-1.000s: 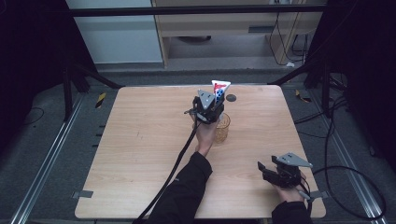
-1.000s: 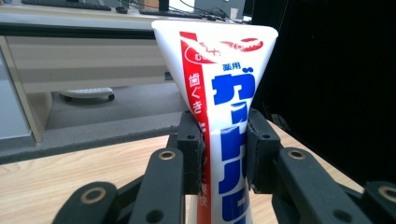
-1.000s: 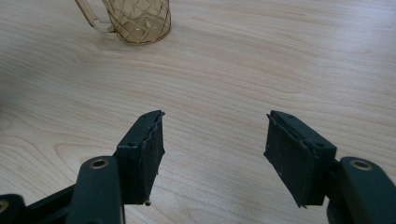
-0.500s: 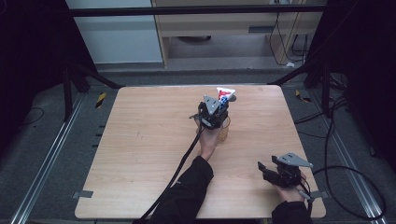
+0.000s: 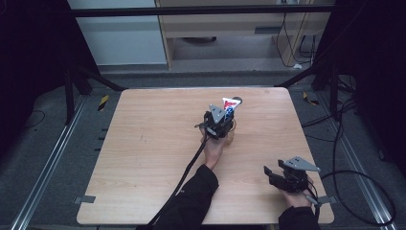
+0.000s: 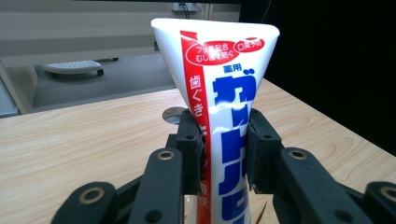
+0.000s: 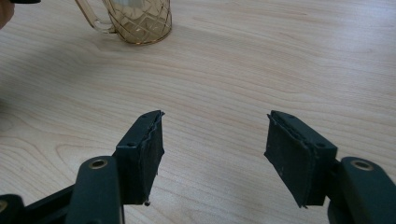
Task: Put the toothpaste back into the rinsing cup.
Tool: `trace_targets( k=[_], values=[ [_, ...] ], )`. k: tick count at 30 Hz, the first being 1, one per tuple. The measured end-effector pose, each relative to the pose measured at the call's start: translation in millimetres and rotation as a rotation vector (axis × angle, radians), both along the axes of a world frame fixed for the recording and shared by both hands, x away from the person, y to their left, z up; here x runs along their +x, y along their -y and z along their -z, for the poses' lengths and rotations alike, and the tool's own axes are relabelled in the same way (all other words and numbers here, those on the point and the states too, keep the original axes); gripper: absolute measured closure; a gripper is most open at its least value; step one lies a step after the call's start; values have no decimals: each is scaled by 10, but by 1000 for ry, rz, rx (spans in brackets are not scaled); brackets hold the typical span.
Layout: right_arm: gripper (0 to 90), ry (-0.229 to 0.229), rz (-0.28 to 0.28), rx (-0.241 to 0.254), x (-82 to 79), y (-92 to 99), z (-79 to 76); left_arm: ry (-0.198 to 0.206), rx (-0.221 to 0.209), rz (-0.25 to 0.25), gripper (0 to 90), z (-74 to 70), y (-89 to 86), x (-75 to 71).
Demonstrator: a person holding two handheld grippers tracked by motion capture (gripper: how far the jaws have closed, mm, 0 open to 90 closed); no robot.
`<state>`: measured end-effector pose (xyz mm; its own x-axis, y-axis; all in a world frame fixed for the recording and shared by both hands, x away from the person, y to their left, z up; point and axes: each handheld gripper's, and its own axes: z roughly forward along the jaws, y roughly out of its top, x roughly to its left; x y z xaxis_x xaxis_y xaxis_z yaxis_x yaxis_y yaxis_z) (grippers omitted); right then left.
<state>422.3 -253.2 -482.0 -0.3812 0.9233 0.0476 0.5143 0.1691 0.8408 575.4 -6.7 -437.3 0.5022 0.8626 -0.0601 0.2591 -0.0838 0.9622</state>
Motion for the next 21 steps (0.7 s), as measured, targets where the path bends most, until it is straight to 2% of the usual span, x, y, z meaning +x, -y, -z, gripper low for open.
trace_targets(
  k=[21],
  values=[
    [356,6,4,-1,-6,4,-9,-49,38,-4,685,100,-79,-49]
  ],
)
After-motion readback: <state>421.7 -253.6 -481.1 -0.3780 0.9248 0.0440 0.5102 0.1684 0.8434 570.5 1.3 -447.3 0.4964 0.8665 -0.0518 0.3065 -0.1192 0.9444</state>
